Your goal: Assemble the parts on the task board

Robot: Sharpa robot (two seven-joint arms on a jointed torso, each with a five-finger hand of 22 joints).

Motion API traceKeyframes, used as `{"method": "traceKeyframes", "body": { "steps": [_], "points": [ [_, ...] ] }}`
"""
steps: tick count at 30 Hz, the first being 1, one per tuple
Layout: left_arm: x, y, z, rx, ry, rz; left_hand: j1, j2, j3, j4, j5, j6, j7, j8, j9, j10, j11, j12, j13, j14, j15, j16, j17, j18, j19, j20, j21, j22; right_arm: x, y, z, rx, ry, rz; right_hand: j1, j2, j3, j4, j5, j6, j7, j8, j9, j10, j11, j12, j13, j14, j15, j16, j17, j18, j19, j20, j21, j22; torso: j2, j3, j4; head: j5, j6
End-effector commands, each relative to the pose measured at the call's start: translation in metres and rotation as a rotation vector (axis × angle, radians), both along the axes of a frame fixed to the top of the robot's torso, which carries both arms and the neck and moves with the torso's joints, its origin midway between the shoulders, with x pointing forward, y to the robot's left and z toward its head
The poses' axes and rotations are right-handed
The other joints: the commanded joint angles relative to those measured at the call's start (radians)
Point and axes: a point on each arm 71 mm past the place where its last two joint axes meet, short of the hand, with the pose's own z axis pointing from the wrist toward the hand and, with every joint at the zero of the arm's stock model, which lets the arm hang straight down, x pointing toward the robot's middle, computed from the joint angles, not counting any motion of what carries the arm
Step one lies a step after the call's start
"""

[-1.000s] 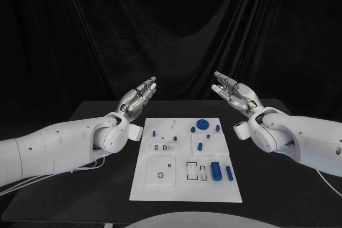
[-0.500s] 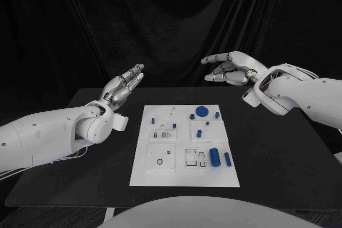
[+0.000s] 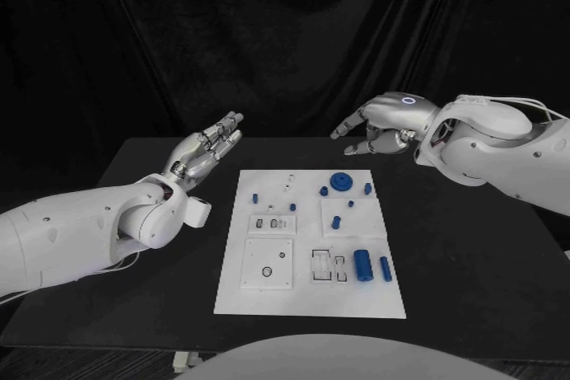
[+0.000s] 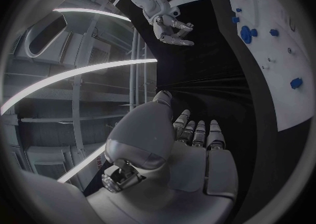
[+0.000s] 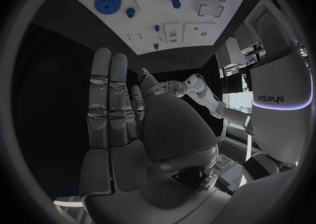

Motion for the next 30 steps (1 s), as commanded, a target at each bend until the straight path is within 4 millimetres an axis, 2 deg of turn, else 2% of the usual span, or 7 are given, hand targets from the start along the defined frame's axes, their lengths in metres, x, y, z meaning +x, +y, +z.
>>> {"method": "traceKeyframes", "body": {
  "steps": [1,5,12,14,16,22,30],
  "points": [
    [-0.006,0.000,0.022,-0.097,-0.250,-0.032,0.009,0.000,0.007,-0.001,0.009,0.009,0.000,0.007,0.001,0.002,0.007,-0.007,-0.001,0.001,0.009,-0.004,-0.001,0.008,0.002,0.010,-0.006,-0.001,0.000,0.000,-0.006,-0.171,-0.024,-0.047,0.003,-0.012,0.014,-0.014,-0.011,0.002,-0.001,-0.004,-0.002,0.015,-0.004,-0.005,-0.002,0.035,-0.013,0.105,0.079,0.007,0.017,-0.012,0.061,0.048,0.036,-0.0040,0.0134,-0.010,0.012],
    [-0.008,0.001,0.024,-0.100,-0.255,-0.040,0.016,-0.001,0.010,-0.003,0.014,0.016,0.003,0.007,0.002,0.002,0.011,-0.007,-0.001,0.001,0.014,-0.004,-0.001,0.012,0.002,0.018,-0.006,-0.001,0.000,0.003,-0.008,-0.207,-0.016,-0.063,-0.015,-0.026,0.020,-0.017,-0.025,-0.018,-0.006,-0.005,-0.003,0.012,-0.007,-0.005,-0.002,0.028,-0.020,0.220,0.153,0.007,0.007,-0.020,0.144,0.118,0.066,-0.0081,0.0303,-0.021,0.032],
    [-0.011,-0.002,0.026,-0.087,-0.278,-0.074,0.028,-0.003,0.015,-0.005,0.020,0.028,0.009,0.009,0.003,0.002,0.017,-0.007,-0.001,0.001,0.023,-0.004,-0.001,0.017,0.002,0.032,-0.006,-0.001,0.004,0.003,-0.013,-0.237,-0.005,-0.092,-0.005,-0.025,0.043,-0.039,-0.008,-0.052,0.001,-0.007,-0.004,0.016,0.000,-0.001,-0.001,-0.011,-0.014,0.260,0.182,0.006,-0.046,-0.014,0.196,0.176,0.094,-0.0139,0.0429,-0.028,0.034],
    [-0.012,-0.003,0.027,-0.088,-0.281,-0.080,0.032,-0.004,0.016,-0.006,0.022,0.031,0.010,0.009,0.004,0.002,0.018,-0.007,-0.001,0.001,0.025,-0.004,-0.001,0.018,0.002,0.036,-0.006,-0.001,0.004,0.003,-0.015,-0.234,-0.006,-0.090,-0.002,-0.025,0.054,-0.045,-0.013,-0.059,0.003,-0.007,-0.005,0.022,0.003,-0.001,-0.001,-0.015,-0.012,0.266,0.186,0.007,-0.055,-0.013,0.207,0.188,0.106,-0.0162,0.0521,-0.041,0.052],
    [-0.013,-0.003,0.027,-0.090,-0.284,-0.084,0.033,-0.004,0.017,-0.007,0.022,0.031,0.010,0.009,0.004,0.002,0.018,-0.007,-0.001,0.001,0.026,-0.004,-0.001,0.019,0.002,0.037,-0.006,-0.001,0.004,0.004,-0.018,-0.230,-0.006,-0.083,-0.002,-0.025,0.069,-0.052,-0.010,-0.036,0.015,-0.003,-0.002,0.042,0.011,0.004,0.000,-0.020,-0.008,0.275,0.191,0.006,-0.067,-0.010,0.224,0.206,0.111,-0.0175,0.0546,-0.044,0.053],
    [-0.016,-0.002,0.029,-0.092,-0.285,-0.088,0.039,-0.005,0.020,-0.009,0.027,0.037,0.011,0.010,0.004,0.002,0.019,-0.007,-0.001,0.001,0.027,-0.004,-0.001,0.022,0.002,0.042,-0.006,-0.001,0.004,0.008,-0.025,-0.233,0.007,-0.074,-0.026,-0.035,0.080,-0.045,-0.031,-0.045,0.013,-0.006,-0.003,0.067,0.013,0.004,-0.001,-0.021,-0.005,0.291,0.198,0.007,-0.084,-0.006,0.251,0.236,0.133,-0.0213,0.0650,-0.057,0.075],
    [-0.019,-0.003,0.029,-0.097,-0.278,-0.096,0.045,-0.006,0.024,-0.010,0.032,0.037,0.010,0.010,0.004,0.002,0.018,-0.007,-0.001,0.001,0.029,-0.004,-0.001,0.025,0.002,0.046,-0.006,-0.001,0.006,0.007,-0.037,-0.239,0.026,-0.080,-0.044,-0.044,0.086,-0.038,-0.042,-0.017,0.004,-0.001,0.000,0.088,0.009,0.008,0.001,-0.018,-0.006,0.301,0.202,0.009,-0.093,-0.006,0.273,0.260,0.148,-0.0233,0.0718,-0.068,0.097]
  ]
}}
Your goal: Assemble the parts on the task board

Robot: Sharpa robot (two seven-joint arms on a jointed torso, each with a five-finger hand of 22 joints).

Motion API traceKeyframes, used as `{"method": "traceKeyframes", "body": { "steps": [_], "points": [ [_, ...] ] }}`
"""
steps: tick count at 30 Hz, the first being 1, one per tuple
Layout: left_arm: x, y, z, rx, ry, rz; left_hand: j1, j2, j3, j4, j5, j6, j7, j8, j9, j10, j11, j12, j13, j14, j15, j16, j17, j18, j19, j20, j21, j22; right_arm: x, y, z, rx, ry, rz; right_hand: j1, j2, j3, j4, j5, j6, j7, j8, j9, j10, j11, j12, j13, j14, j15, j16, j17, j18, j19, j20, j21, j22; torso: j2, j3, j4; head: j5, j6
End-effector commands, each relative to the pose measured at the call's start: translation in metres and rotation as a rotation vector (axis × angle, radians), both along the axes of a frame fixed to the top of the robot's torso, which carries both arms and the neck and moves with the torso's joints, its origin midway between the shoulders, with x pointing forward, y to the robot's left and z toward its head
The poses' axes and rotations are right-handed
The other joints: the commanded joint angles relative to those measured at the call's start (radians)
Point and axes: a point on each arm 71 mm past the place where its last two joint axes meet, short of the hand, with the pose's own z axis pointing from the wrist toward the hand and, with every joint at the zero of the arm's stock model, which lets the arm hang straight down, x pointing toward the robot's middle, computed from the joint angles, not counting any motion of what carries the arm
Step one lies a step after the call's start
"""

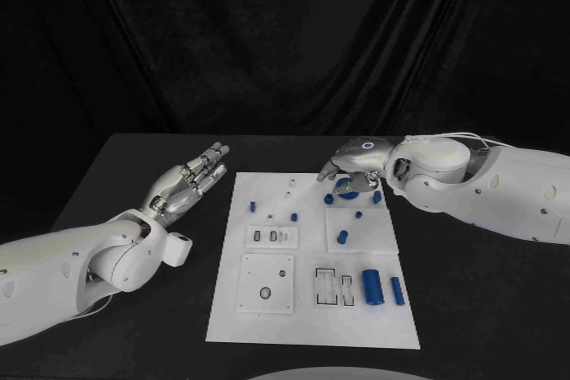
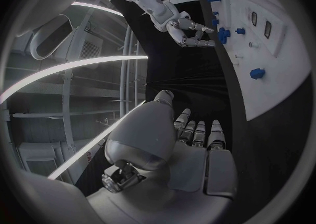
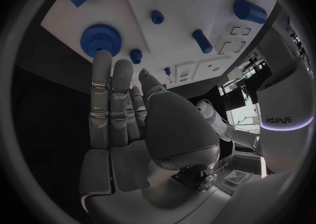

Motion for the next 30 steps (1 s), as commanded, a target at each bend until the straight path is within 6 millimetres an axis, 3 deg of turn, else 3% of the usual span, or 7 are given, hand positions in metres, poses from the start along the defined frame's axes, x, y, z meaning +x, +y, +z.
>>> {"method": "traceKeyframes", "body": {
  "steps": [1,8,13,17,20,26,30],
  "points": [
    [-0.007,-0.002,0.020,-0.125,-0.243,-0.052,0.007,0.000,0.006,0.002,0.004,0.006,-0.001,0.006,0.001,-0.002,0.007,-0.007,-0.002,-0.001,0.006,-0.004,-0.002,0.009,0.003,0.006,-0.006,-0.001,0.001,-0.002,-0.005,-0.020,0.002,-0.019,-0.009,-0.002,0.003,0.000,-0.006,0.005,-0.001,0.003,0.001,0.005,0.000,0.005,0.002,-0.001,0.002,0.006,0.001,0.009,-0.008,0.002,0.005,0.004,0.016,-0.0011,0.0067,-0.005,0.012],
    [-0.006,-0.003,0.020,-0.127,-0.234,-0.059,0.011,0.001,0.011,0.001,0.005,0.008,-0.001,0.006,0.002,-0.002,0.008,-0.007,-0.002,-0.001,0.008,-0.004,-0.002,0.011,0.003,0.010,-0.006,-0.001,0.001,-0.002,-0.013,-0.024,0.018,-0.016,-0.021,-0.008,0.001,0.006,-0.013,0.011,-0.002,0.004,0.002,0.005,0.000,0.003,0.001,-0.001,0.002,0.015,0.009,0.009,-0.012,0.002,0.012,0.012,0.020,0.0007,0.0052,-0.003,0.008],
    [-0.006,-0.004,0.020,-0.128,-0.230,-0.064,0.012,0.002,0.012,0.001,0.005,0.008,-0.001,0.006,0.001,-0.002,0.008,-0.007,-0.002,-0.001,0.009,-0.004,-0.002,0.011,0.003,0.011,-0.006,-0.001,0.002,-0.002,-0.018,-0.028,0.027,-0.017,-0.031,-0.012,0.001,0.010,-0.025,0.015,-0.001,0.004,0.002,-0.001,0.000,-0.001,0.000,-0.001,0.002,0.022,0.015,0.009,-0.018,0.002,0.018,0.020,0.017,-0.0019,0.0022,0.004,-0.002],
    [-0.006,-0.004,0.019,-0.130,-0.227,-0.067,0.017,0.002,0.018,-0.003,0.007,0.004,-0.002,0.006,0.001,-0.002,0.006,-0.007,-0.002,-0.001,0.011,-0.004,-0.002,0.013,0.003,0.015,-0.006,-0.001,0.004,-0.003,-0.022,-0.026,0.028,-0.017,-0.036,-0.016,0.007,0.012,-0.025,0.034,-0.002,0.007,0.002,-0.043,0.011,-0.010,-0.004,-0.004,0.010,0.025,0.015,0.008,-0.028,0.009,0.030,0.037,0.014,-0.0005,0.0015,0.011,-0.012],
    [-0.006,-0.005,0.019,-0.131,-0.226,-0.069,0.018,0.002,0.019,-0.003,0.007,0.004,-0.002,0.005,0.001,-0.002,0.006,-0.007,-0.002,-0.001,0.011,-0.004,-0.002,0.013,0.003,0.015,-0.006,-0.001,0.005,-0.003,-0.024,-0.023,0.027,-0.017,-0.032,-0.017,0.014,0.009,-0.012,0.047,-0.003,0.009,0.002,-0.055,0.012,-0.009,-0.004,-0.006,0.010,0.026,0.015,0.009,-0.034,0.010,0.035,0.046,0.013,-0.0013,-0.0003,0.015,-0.016],
    [-0.006,-0.004,0.019,-0.131,-0.220,-0.072,0.020,0.003,0.022,-0.005,0.008,0.003,-0.003,0.005,0.001,-0.002,0.005,-0.007,-0.002,-0.001,0.012,-0.004,-0.002,0.014,0.003,0.017,-0.006,-0.001,0.006,-0.003,-0.029,-0.015,0.027,-0.007,-0.026,-0.016,0.038,0.003,0.007,0.112,0.015,0.025,0.009,-0.026,0.006,0.003,0.001,-0.009,0.007,0.033,0.019,0.011,-0.048,0.009,0.050,0.069,0.011,-0.0038,0.0021,0.018,-0.028],
    [-0.005,-0.005,0.018,-0.130,-0.215,-0.076,0.023,0.004,0.026,-0.007,0.008,0.005,-0.002,0.006,0.002,-0.002,0.006,-0.007,-0.002,-0.001,0.015,-0.004,-0.002,0.015,0.003,0.022,-0.006,-0.001,0.005,-0.003,-0.031,-0.011,0.028,-0.001,-0.026,-0.016,0.052,0.004,0.010,0.141,0.018,0.029,0.014,-0.001,0.003,0.009,0.002,-0.009,0.006,0.039,0.023,0.011,-0.054,0.008,0.057,0.082,0.011,-0.0038,0.0026,0.017,-0.034]
  ]
}}
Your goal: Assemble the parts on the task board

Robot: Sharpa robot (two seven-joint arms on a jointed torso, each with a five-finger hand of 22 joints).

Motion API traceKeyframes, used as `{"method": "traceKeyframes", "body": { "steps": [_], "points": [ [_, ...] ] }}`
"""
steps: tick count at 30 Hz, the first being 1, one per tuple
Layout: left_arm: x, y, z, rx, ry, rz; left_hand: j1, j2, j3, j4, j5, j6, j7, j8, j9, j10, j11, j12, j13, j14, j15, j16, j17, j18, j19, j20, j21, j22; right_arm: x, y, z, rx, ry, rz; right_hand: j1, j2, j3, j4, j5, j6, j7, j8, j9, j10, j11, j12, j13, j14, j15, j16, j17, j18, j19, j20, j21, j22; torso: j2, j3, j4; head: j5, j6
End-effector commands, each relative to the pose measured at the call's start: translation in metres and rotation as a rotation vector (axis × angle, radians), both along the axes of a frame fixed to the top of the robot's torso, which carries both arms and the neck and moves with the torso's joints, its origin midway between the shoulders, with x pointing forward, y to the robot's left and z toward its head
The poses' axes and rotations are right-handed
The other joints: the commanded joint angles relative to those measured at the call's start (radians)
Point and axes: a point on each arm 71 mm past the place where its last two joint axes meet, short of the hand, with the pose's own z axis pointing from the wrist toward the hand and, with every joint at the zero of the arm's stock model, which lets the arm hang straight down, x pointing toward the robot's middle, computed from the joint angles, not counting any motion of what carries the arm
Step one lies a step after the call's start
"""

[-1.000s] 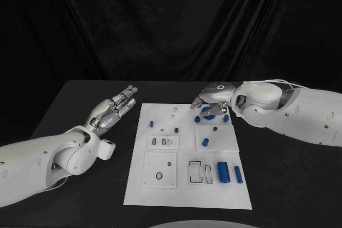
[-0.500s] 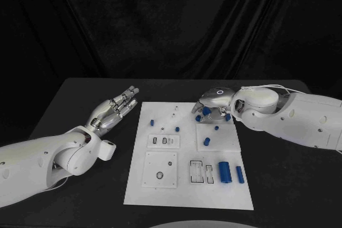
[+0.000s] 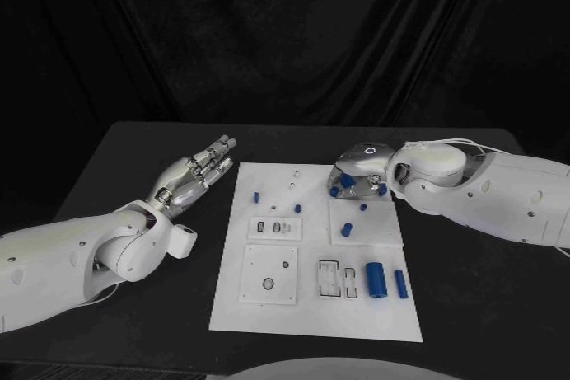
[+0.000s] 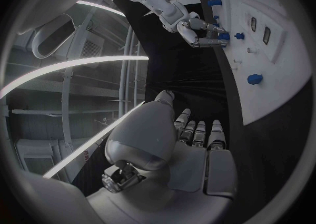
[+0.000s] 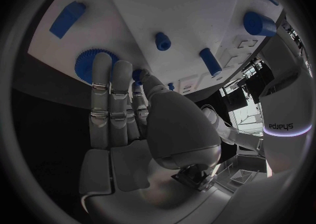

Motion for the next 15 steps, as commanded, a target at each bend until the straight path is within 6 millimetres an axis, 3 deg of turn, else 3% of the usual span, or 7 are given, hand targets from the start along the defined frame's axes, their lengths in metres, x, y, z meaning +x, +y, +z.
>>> {"method": "traceKeyframes", "body": {
  "steps": [1,7,15],
  "points": [
    [-0.0040,-0.0016,0.0181,-0.127,-0.216,-0.048,0.013,0.002,0.010,-0.001,0.004,0.005,-0.002,0.006,0.002,-0.002,0.006,-0.007,-0.001,0.000,0.008,-0.004,-0.001,0.016,-0.001,0.011,-0.006,-0.002,-0.0009,0.0009,-0.0017,0.011,-0.014,0.021,0.003,-0.001,0.008,0.001,0.005,0.011,0.002,0.007,0.002,0.014,-0.002,0.006,0.002,-0.001,-0.001,0.010,0.005,0.011,-0.008,-0.002,0.008,0.006,-0.001,-0.0003,0.0010,-0.001,-0.005],
    [-0.0026,-0.0026,0.0172,-0.128,-0.211,-0.054,0.016,0.003,0.019,-0.005,0.004,0.011,0.001,0.007,0.003,-0.002,0.010,-0.007,-0.001,0.000,0.015,-0.004,-0.001,0.021,-0.001,0.024,-0.006,-0.002,-0.0009,0.0009,-0.0036,0.016,-0.015,0.027,-0.001,-0.002,0.021,0.005,0.003,0.036,0.009,0.010,0.007,0.045,-0.006,0.014,0.003,0.004,0.001,0.033,0.030,0.006,-0.006,-0.001,0.034,0.041,-0.002,0.0005,0.0019,-0.005,-0.011],
    [-0.0010,-0.0031,0.0162,-0.127,-0.204,-0.059,0.020,0.004,0.030,-0.009,0.005,0.018,0.005,0.009,0.004,-0.002,0.016,-0.007,-0.001,0.000,0.021,-0.004,-0.001,0.028,-0.001,0.038,-0.006,-0.002,-0.0013,0.0019,-0.0059,0.019,-0.013,0.033,0.008,0.002,0.044,0.005,0.003,0.052,0.018,0.008,0.010,0.068,-0.009,0.015,0.001,0.003,0.001,0.041,0.038,0.004,-0.009,0.000,0.048,0.063,-0.007,-0.0009,-0.0022,-0.001,-0.019]
  ]
}}
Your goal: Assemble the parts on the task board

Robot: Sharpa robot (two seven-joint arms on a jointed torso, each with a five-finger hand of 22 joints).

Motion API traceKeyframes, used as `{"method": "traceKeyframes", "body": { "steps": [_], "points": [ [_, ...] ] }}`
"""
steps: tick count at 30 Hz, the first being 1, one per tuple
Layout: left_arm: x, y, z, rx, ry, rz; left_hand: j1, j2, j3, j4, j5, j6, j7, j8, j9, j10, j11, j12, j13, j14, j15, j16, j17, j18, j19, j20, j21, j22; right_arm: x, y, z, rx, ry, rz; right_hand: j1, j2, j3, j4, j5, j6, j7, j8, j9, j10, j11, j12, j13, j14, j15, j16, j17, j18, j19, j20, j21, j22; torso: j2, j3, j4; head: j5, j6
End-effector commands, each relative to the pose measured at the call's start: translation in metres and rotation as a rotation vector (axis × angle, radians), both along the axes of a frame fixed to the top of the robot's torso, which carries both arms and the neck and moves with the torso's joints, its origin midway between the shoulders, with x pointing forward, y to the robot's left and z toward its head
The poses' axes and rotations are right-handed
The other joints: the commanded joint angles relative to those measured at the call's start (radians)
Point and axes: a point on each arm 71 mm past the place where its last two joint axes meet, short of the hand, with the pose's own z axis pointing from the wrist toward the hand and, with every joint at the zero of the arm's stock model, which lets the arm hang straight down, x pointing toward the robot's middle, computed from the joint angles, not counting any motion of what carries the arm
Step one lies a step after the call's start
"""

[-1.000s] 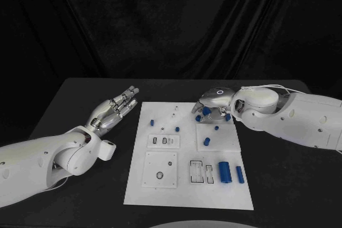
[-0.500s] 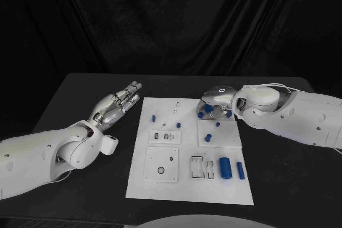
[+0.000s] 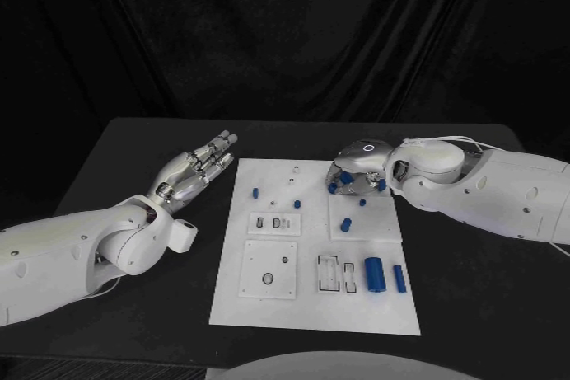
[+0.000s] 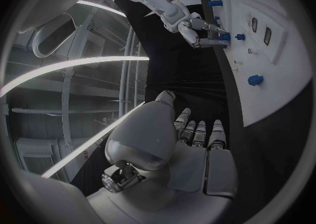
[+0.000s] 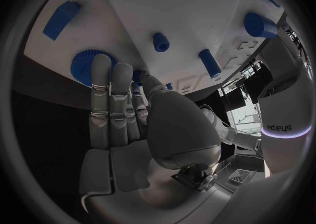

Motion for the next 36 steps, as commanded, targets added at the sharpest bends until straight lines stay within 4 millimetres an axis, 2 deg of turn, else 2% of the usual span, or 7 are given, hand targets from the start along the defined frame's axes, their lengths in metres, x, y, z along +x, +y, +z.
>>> {"method": "traceKeyframes", "body": {
  "steps": [1,6,10,16,25,29,36],
  "points": [
    [-0.004,-0.001,0.018,-0.126,-0.206,-0.045,0.009,0.000,0.009,-0.001,0.004,0.009,0.002,0.006,0.002,-0.001,0.009,-0.007,-0.001,0.000,0.007,-0.004,-0.001,0.013,0.001,0.013,-0.006,-0.002,-0.001,0.001,-0.001,0.008,-0.012,0.017,0.010,0.003,0.014,0.000,0.004,0.011,0.003,0.004,0.003,0.014,-0.002,0.004,-0.001,0.003,0.001,0.003,-0.001,0.005,-0.007,0.003,0.006,0.006,-0.002,-0.0007,-0.0030,0.003,-0.003],
    [-0.003,-0.002,0.017,-0.126,-0.201,-0.049,0.010,0.000,0.015,-0.004,0.004,0.015,0.005,0.007,0.003,-0.001,0.012,-0.007,-0.001,0.000,0.011,-0.004,-0.001,0.016,0.001,0.020,-0.006,-0.002,-0.002,0.003,-0.004,0.014,-0.009,0.030,0.029,0.002,0.054,-0.004,0.011,0.035,0.011,0.006,0.009,0.067,-0.012,0.011,-0.002,-0.003,-0.002,0.003,-0.001,0.004,-0.016,0.001,0.016,0.024,-0.005,-0.0012,-0.0027,0.004,-0.007],
    [-0.002,-0.002,0.016,-0.125,-0.198,-0.051,0.015,0.000,0.027,-0.011,0.005,0.021,0.008,0.009,0.003,-0.001,0.016,-0.007,-0.001,0.000,0.016,-0.004,-0.001,0.021,0.001,0.029,-0.006,-0.002,-0.003,0.004,-0.005,0.021,-0.011,0.042,0.043,-0.009,0.104,-0.009,0.039,0.109,0.023,0.035,0.032,0.122,-0.025,0.009,-0.005,-0.005,-0.008,0.017,0.016,0.001,-0.023,-0.003,0.040,0.060,-0.007,-0.0017,-0.0015,0.004,-0.010],
    [-0.001,-0.001,0.016,-0.123,-0.195,-0.050,0.017,-0.001,0.035,-0.016,0.005,0.024,0.009,0.010,0.004,-0.001,0.017,-0.007,-0.001,0.000,0.019,-0.004,-0.001,0.024,0.001,0.034,-0.006,-0.002,-0.004,0.004,-0.003,0.049,-0.032,0.058,0.037,-0.024,0.140,-0.009,0.054,0.163,0.019,0.059,0.065,0.191,-0.038,0.009,-0.004,0.008,-0.007,0.068,0.075,-0.010,-0.011,-0.003,0.100,0.139,-0.008,-0.0026,-0.0011,0.008,-0.011],
    [-0.002,0.002,0.016,-0.120,-0.190,-0.047,0.019,-0.002,0.044,-0.021,0.006,0.029,0.011,0.011,0.004,-0.001,0.020,-0.007,-0.001,0.000,0.022,-0.004,-0.001,0.026,0.001,0.040,-0.006,-0.002,-0.005,0.006,0.004,0.102,-0.067,0.063,0.030,-0.034,0.159,-0.009,0.067,0.182,0.021,0.070,0.090,0.230,-0.043,0.002,-0.005,0.017,-0.010,0.111,0.123,-0.019,0.003,-0.005,0.152,0.205,-0.008,-0.0030,-0.0012,0.019,-0.002],
    [-0.003,0.003,0.016,-0.118,-0.188,-0.044,0.020,-0.003,0.048,-0.024,0.007,0.033,0.013,0.013,0.005,-0.001,0.022,-0.007,-0.001,0.000,0.023,-0.004,-0.001,0.028,0.001,0.043,-0.006,-0.002,-0.002,0.011,0.018,0.123,-0.086,0.058,0.026,-0.036,0.161,-0.007,0.065,0.184,0.021,0.071,0.095,0.234,-0.043,-0.001,-0.005,0.019,-0.010,0.118,0.131,-0.020,0.005,-0.005,0.161,0.215,-0.008,-0.0033,-0.0017,0.025,0.004],
    [-0.004,0.004,0.016,-0.116,-0.189,-0.040,0.020,-0.005,0.050,-0.026,0.008,0.036,0.013,0.013,0.005,-0.001,0.022,-0.007,-0.001,0.000,0.023,-0.004,-0.001,0.029,0.001,0.043,-0.006,-0.002,0.009,0.024,0.040,0.149,-0.118,0.047,0.009,-0.046,0.165,0.004,0.049,0.178,0.020,0.067,0.105,0.234,-0.041,-0.016,-0.006,0.020,-0.008,0.134,0.147,-0.022,0.006,-0.005,0.176,0.236,-0.007,-0.0042,-0.0035,0.022,0.007]
  ]
}}
